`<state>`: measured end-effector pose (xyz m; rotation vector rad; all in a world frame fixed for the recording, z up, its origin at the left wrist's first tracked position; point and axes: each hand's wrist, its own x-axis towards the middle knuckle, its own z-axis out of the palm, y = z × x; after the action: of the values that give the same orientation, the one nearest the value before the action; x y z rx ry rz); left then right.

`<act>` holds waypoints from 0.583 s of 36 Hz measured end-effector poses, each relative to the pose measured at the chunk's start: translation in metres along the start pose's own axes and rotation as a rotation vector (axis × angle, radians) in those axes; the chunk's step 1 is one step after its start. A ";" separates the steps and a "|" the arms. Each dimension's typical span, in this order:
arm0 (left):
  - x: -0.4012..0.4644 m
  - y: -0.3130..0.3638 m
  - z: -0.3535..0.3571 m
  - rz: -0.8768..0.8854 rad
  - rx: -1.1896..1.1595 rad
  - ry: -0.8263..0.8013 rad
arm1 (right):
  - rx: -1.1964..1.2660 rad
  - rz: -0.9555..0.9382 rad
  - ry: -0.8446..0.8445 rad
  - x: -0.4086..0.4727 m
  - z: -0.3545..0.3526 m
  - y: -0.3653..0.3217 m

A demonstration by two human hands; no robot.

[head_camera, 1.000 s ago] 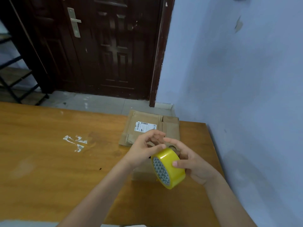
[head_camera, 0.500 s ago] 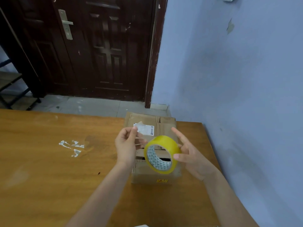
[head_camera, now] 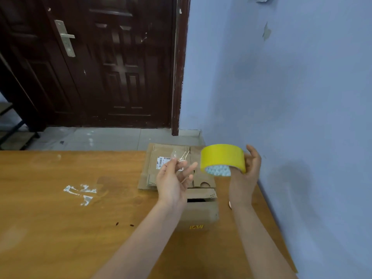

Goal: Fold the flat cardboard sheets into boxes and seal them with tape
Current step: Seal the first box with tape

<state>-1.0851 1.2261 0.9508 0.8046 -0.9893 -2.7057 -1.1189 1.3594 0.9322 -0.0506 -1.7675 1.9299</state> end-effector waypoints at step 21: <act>0.031 -0.023 -0.022 0.041 0.393 0.053 | -0.522 -0.300 -0.495 0.032 -0.031 0.021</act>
<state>-1.0986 1.2221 0.9085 0.8978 -1.5325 -2.4735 -1.1421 1.4001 0.9175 0.5191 -2.3987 1.2969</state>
